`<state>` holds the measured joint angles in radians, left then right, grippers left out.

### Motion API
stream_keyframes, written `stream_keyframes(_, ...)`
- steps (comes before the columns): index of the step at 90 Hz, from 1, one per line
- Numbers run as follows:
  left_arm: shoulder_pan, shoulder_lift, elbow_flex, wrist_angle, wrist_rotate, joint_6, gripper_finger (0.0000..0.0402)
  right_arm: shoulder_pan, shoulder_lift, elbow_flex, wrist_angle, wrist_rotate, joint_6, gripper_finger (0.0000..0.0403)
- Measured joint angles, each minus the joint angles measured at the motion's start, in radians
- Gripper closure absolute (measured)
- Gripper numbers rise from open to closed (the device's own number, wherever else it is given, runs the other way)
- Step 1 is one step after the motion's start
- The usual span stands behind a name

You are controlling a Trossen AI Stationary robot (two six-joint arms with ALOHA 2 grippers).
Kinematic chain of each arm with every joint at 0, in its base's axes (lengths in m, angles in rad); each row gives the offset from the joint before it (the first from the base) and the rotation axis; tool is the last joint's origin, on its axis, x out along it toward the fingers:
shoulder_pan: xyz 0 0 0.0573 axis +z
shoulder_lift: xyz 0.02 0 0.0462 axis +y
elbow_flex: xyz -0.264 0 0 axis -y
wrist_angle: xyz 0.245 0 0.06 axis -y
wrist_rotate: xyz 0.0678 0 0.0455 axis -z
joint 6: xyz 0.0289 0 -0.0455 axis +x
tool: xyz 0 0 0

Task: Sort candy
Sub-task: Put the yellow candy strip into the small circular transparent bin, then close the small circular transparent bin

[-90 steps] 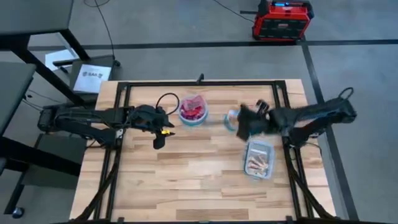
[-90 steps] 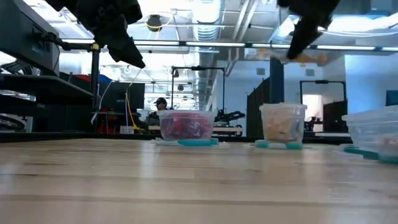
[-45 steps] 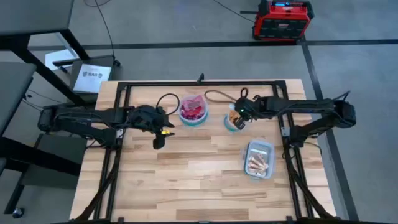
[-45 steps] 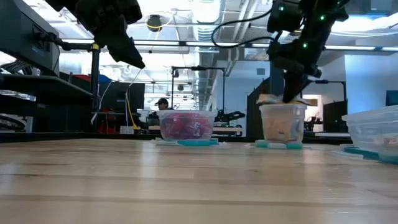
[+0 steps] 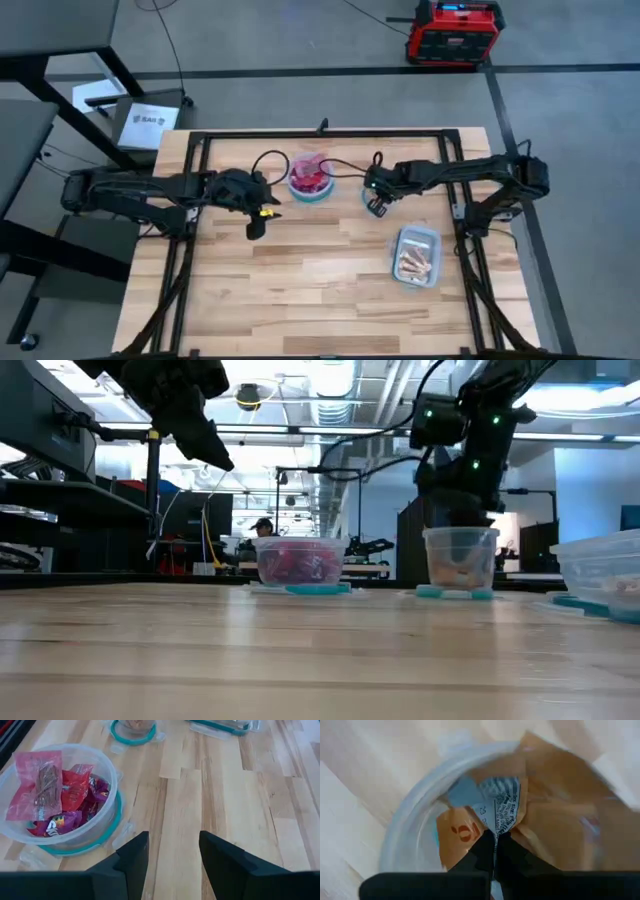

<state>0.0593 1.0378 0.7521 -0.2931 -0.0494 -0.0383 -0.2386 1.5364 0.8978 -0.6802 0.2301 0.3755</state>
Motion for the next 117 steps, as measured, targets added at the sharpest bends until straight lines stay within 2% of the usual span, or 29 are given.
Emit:
stream_keyframes(15, 0.0, 0.021, 0.0, 0.004, 0.0, 0.0, 0.0243, 0.001, 0.067, 0.005, 0.013, -0.037, -0.022, 0.0402)
stream_keyframes(31, 0.0, 0.062, -0.001, -0.003, 0.0, 0.0, 0.0243, 0.007, 0.057, 0.02, -0.001, -0.049, -0.044, 0.0393)
stream_keyframes(62, 0.0, 0.075, -0.001, 0.019, 0.0, -0.011, 0.0243, 0.016, -0.077, 0.152, -0.136, -0.076, -0.071, 0.0253)
stream_keyframes(77, 0.0, 0.075, -0.001, 0.018, 0.0, -0.012, 0.0243, 0.022, -0.139, 0.178, -0.195, -0.084, -0.071, 0.0212)
stream_keyframes(94, 0.0, 0.075, -0.001, 0.017, 0.0, -0.019, 0.0243, 0.104, -0.197, 0.161, -0.194, -0.131, -0.139, 0.0203)
stream_keyframes(109, 0.0, 0.075, -0.001, 0.019, 0.0, -0.019, 0.0243, 0.173, -0.128, 0.099, -0.124, -0.089, -0.237, 0.021)
stream_keyframes(117, 0.0, 0.075, -0.001, 0.019, 0.0, -0.019, 0.0243, 0.177, -0.066, 0.087, -0.099, -0.031, -0.252, 0.0214)
